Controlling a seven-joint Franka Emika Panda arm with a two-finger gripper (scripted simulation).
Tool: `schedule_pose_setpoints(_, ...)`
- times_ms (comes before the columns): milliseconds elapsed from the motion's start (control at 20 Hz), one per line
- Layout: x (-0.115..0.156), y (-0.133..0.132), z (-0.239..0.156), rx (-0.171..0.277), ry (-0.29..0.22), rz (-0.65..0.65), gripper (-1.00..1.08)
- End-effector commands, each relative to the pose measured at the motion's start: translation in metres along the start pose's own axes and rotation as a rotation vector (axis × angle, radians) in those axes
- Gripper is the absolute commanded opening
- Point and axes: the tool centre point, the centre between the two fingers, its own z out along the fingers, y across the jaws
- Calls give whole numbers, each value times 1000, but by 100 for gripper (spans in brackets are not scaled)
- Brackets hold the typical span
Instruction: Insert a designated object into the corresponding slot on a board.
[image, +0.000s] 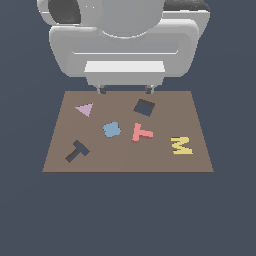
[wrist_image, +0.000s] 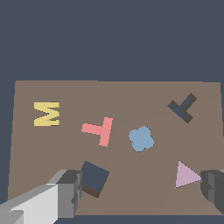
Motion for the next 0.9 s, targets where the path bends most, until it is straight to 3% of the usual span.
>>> schedule_pose_setpoints(0,0,0,0,0,0,0,100)
schedule_pose_setpoints(400,1,-7,22,0,-9,25,100)
schedule_pose_setpoints(850,3,-30,90,-1,-39,104,100)
